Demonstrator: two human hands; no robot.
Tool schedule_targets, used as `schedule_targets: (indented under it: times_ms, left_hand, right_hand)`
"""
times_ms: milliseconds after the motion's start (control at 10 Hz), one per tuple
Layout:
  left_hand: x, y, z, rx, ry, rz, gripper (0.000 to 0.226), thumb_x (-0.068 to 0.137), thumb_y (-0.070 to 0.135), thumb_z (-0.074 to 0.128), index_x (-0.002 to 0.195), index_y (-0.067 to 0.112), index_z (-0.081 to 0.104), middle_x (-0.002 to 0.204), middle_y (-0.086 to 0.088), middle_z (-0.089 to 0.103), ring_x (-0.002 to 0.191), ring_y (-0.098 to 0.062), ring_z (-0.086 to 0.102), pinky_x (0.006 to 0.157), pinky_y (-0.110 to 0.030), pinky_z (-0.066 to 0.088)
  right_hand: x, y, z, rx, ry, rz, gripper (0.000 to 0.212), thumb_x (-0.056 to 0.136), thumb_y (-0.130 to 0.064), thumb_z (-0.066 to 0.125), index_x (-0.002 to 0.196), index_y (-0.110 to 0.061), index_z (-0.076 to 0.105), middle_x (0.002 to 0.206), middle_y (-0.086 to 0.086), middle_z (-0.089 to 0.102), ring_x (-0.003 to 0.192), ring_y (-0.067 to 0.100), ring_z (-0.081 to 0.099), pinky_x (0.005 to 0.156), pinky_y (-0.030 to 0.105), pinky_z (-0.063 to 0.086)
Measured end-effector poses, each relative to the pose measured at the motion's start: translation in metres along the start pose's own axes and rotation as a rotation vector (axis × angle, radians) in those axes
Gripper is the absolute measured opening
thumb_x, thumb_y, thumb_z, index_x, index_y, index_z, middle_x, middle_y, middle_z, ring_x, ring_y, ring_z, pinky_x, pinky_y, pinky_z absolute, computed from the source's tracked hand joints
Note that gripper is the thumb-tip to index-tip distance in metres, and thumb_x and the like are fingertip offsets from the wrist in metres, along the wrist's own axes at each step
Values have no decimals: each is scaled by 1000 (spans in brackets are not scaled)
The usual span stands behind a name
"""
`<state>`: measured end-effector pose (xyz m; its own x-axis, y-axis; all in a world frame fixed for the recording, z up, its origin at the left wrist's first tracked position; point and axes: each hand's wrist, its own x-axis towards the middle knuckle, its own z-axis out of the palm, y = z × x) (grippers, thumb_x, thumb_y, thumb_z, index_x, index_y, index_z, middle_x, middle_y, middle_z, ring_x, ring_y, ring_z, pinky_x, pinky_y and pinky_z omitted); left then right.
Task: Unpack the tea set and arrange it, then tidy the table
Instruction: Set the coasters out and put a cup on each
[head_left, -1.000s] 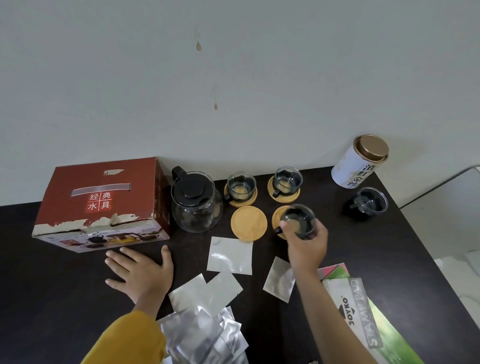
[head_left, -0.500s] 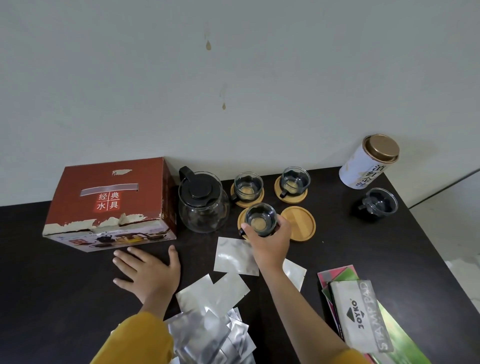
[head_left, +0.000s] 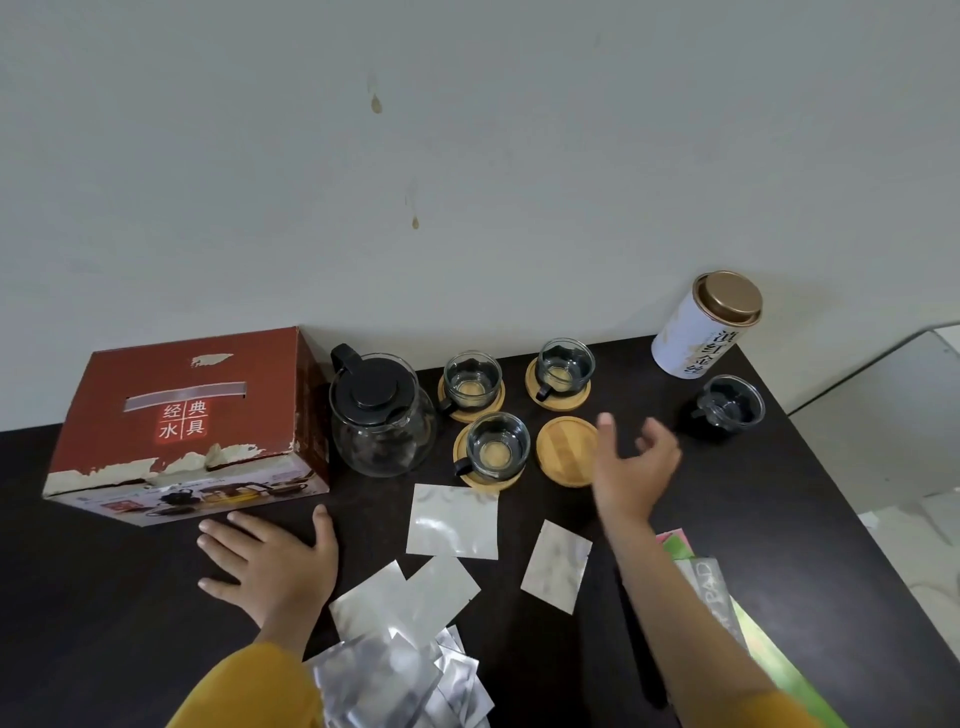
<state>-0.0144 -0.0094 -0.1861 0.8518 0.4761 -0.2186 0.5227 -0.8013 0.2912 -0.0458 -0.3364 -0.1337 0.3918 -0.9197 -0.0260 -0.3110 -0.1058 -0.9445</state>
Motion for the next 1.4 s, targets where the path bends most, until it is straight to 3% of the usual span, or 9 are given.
schedule_targets:
  times_ms: [100, 200, 300, 400, 600, 700, 1000, 1200, 1400]
  left_hand:
    - [0, 1, 0, 3, 1, -5, 98, 85, 62, 42, 147, -4, 4, 156, -23, -5, 145, -33, -7, 110, -64, 6]
    - [1, 1, 0, 12, 1, -8, 98, 85, 63, 42, 147, -3, 4, 156, -22, -5, 145, -33, -7, 110, -63, 7]
    - [1, 1, 1, 12, 6, -9, 98, 85, 63, 42, 147, -3, 4, 156, -23, -4, 145, -33, -6, 110, -64, 7]
    - [0, 1, 0, 12, 15, -10, 98, 85, 61, 44, 147, -4, 5, 156, -23, -3, 145, -33, -5, 110, -64, 7]
    - [2, 0, 1, 15, 16, -12, 98, 85, 62, 43, 147, -3, 5, 156, -22, -4, 145, -32, -6, 110, -64, 7]
    - [2, 0, 1, 16, 15, -10, 98, 85, 62, 43, 147, -3, 5, 156, -22, -4, 145, -32, -5, 110, -64, 7]
    - [2, 0, 1, 12, 15, -1, 98, 85, 62, 43, 147, -4, 5, 156, -23, -3, 145, -33, -5, 110, -64, 7]
    - [1, 0, 0, 4, 13, -1, 97, 86, 61, 43, 147, -4, 5, 156, -23, -3, 145, -33, -5, 110, -64, 7]
    - [0, 1, -2, -2, -9, -4, 98, 85, 61, 43, 147, -4, 5, 156, -23, -4, 145, -33, -5, 110, -64, 7]
  right_hand:
    - [55, 13, -15, -39, 174, 65, 66, 80, -29, 75, 129, 3, 46, 128, 21, 45, 117, 33, 48, 100, 36, 41]
    - [102, 26, -28, -119, 255, 219, 90, 70, -36, 81, 138, 2, 36, 138, 22, 40, 132, 40, 33, 110, 50, 33]
    - [130, 29, -37, -146, 245, 307, 112, 64, -38, 86, 148, -2, 21, 149, 20, 29, 139, 40, 23, 114, 50, 28]
    - [146, 30, -40, -116, 224, 315, 116, 63, -32, 88, 151, -10, 17, 154, 12, 25, 141, 36, 20, 114, 47, 29]
    - [141, 35, -32, 43, 252, 359, 92, 61, -27, 88, 139, -26, 40, 143, 13, 39, 126, 30, 48, 102, 35, 45]
    - [134, 33, -31, 106, 276, 318, 83, 60, -25, 89, 131, -22, 46, 137, 12, 46, 123, 24, 51, 94, 24, 44]
    - [42, 29, -19, 95, 58, 63, 77, 54, -36, 90, 119, -22, 51, 120, 1, 57, 110, 19, 58, 93, 31, 51]
    - [-13, 34, 5, 0, -117, 23, 74, 52, -41, 90, 114, -29, 52, 111, -10, 58, 115, 20, 53, 100, 46, 46]
    - [-28, 28, 19, -39, -112, 46, 68, 56, -41, 89, 111, -31, 50, 101, -21, 52, 112, 9, 43, 106, 49, 38]
